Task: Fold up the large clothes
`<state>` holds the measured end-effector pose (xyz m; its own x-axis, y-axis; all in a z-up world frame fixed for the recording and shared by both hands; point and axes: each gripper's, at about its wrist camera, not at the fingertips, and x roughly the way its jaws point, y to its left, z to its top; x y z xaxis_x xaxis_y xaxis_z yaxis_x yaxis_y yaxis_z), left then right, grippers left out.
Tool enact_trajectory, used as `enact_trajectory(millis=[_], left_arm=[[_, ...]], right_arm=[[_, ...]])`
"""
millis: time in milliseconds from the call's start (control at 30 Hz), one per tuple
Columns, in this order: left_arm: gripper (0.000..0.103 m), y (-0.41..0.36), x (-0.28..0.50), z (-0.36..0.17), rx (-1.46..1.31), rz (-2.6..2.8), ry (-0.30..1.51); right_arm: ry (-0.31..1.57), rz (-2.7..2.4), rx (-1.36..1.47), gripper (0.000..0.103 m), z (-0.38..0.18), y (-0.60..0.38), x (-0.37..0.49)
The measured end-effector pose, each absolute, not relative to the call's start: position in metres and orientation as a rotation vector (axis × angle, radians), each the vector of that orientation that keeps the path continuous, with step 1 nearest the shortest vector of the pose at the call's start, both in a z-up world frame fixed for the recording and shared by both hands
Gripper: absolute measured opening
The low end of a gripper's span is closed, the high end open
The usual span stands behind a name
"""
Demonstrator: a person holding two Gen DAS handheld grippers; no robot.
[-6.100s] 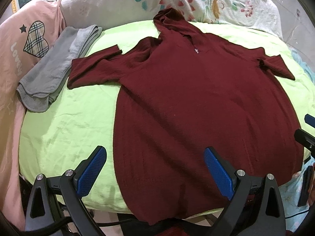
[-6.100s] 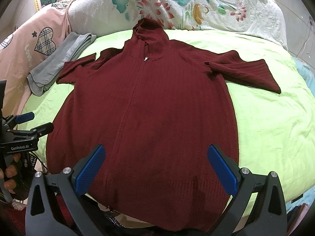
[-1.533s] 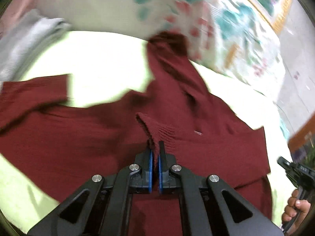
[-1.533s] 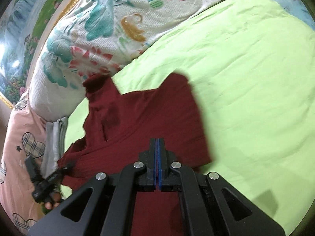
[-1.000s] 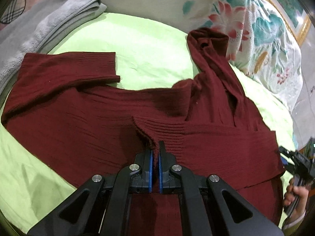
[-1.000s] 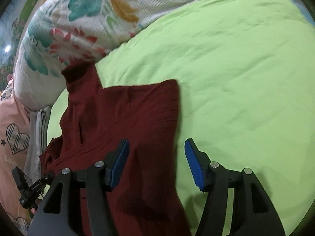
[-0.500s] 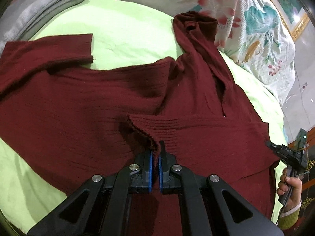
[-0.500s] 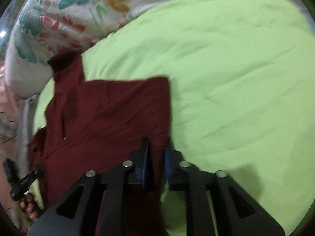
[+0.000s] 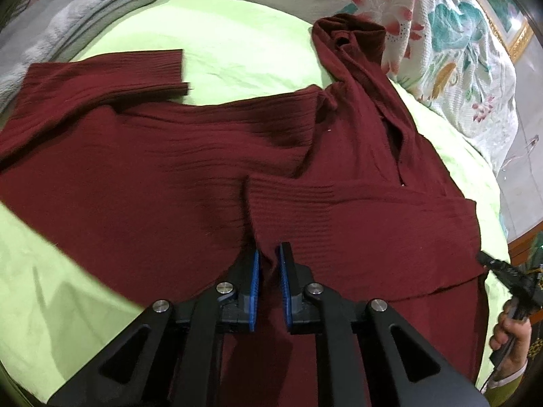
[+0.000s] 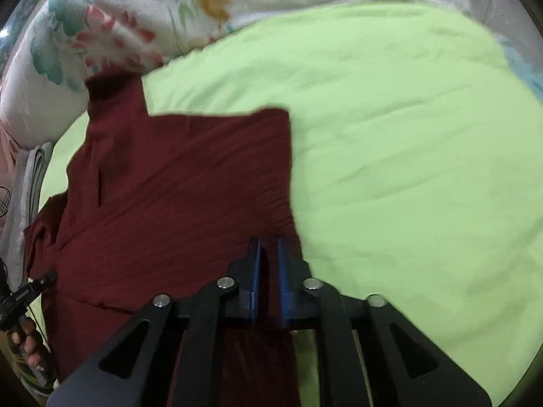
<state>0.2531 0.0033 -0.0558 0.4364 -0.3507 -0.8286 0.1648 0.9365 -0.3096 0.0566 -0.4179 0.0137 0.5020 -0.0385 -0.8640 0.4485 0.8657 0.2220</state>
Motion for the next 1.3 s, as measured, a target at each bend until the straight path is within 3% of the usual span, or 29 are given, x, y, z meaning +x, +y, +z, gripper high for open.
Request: enact_trajectory(millis=[67, 167, 233, 333, 500, 800, 833, 900, 933, 967, 1300], left_arm=[[0.014, 0.010, 0.247, -0.047, -0.166, -0.292, 1.048], [0.041, 0.026, 0.242, -0.031, -0.119, -0.219, 0.984], [0.043, 0.038, 0.246, -0.022, -0.104, -0.184, 0.955], [0.045, 0.055, 0.261, -0.014, -0.094, -0.134, 0.943], [0.070, 0.060, 0.299, -0.016, 0.042, -0.017, 0.890], [0.072, 0.061, 0.361, -0.048, 0.186, 0.046, 0.918], [0.071, 0.060, 0.364, -0.049, 0.184, 0.049, 0.912], [0.046, 0.065, 0.369, -0.047, 0.152, 0.061, 0.899], [0.019, 0.068, 0.372, -0.047, 0.139, 0.071, 0.903], [0.008, 0.072, 0.375, -0.047, 0.118, 0.075, 0.912], [0.003, 0.097, 0.329, 0.007, -0.175, -0.023, 0.825]], right_arm=[[0.969, -0.242, 0.487, 0.013, 0.026, -0.410, 0.049], [0.946, -0.193, 0.500, 0.024, 0.035, -0.392, 0.039], [0.952, -0.158, 0.504, 0.032, 0.035, -0.378, 0.035], [0.961, -0.079, 0.550, 0.032, 0.027, -0.354, 0.028], [0.990, -0.008, 0.575, 0.036, 0.015, -0.322, 0.029], [1.027, -0.009, 0.584, 0.041, 0.010, -0.313, 0.024], [1.028, -0.012, 0.586, 0.041, 0.010, -0.314, 0.023], [1.031, -0.018, 0.592, 0.041, 0.007, -0.315, 0.024], [1.033, -0.019, 0.593, 0.041, 0.006, -0.314, 0.025], [1.035, -0.018, 0.594, 0.041, 0.005, -0.314, 0.025], [1.023, 0.036, 0.599, 0.041, 0.002, -0.306, 0.022]])
